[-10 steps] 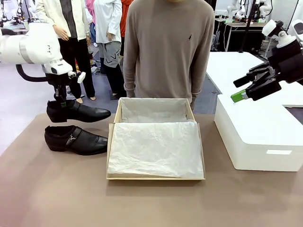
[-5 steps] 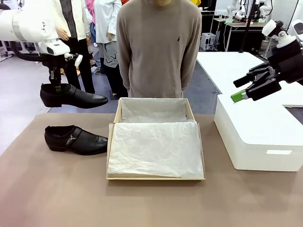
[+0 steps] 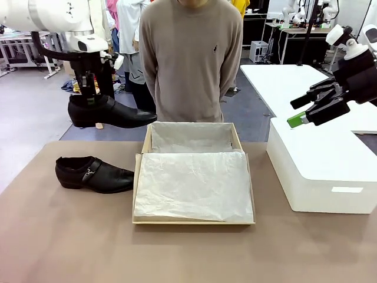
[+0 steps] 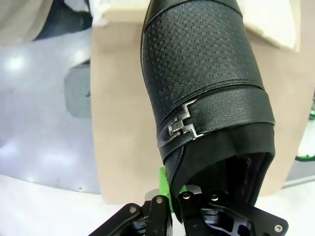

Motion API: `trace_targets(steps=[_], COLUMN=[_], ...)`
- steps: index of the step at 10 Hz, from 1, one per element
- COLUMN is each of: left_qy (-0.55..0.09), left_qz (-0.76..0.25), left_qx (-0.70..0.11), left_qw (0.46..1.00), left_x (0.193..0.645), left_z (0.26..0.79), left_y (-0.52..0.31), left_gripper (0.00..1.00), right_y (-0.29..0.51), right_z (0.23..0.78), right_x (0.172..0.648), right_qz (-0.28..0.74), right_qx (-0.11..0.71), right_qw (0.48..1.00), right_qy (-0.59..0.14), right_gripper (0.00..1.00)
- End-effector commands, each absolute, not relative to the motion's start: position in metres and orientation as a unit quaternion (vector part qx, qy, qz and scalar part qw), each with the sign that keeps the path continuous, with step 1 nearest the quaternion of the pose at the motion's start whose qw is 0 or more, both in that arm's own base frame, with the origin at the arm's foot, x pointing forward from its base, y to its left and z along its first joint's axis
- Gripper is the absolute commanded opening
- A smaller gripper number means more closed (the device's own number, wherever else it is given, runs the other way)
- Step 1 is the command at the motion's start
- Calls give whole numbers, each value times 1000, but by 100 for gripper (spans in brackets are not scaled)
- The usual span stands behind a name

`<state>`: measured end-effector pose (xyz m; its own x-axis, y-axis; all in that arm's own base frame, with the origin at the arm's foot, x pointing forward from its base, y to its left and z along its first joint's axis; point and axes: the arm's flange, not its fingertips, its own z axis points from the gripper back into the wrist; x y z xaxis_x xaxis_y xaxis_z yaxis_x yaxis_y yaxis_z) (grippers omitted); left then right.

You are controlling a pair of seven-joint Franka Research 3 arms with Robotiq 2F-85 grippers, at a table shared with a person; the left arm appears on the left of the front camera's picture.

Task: Pack the shoes into the box.
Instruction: Place one shoe of the Shoes into the Shoes Box.

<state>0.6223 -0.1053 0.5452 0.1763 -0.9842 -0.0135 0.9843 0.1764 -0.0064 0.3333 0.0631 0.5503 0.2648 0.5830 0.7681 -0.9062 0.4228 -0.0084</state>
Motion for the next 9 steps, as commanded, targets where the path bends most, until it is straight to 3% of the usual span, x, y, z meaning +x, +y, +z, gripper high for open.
trace_targets(steps=[1, 9], left_qy=[-3, -5], left_qz=[-646, -668], left_qx=[-19, -17], left_qw=[763, 744], left_x=[617, 611], left_z=[557, 552], left_y=[-124, -155], left_gripper=[0, 0], right_y=[62, 62], right_z=[551, 551], right_x=[337, 337], right_qz=[496, 496], right_qx=[234, 234], right_qw=[749, 749], right_qy=[-370, -370], right_gripper=[100, 100])
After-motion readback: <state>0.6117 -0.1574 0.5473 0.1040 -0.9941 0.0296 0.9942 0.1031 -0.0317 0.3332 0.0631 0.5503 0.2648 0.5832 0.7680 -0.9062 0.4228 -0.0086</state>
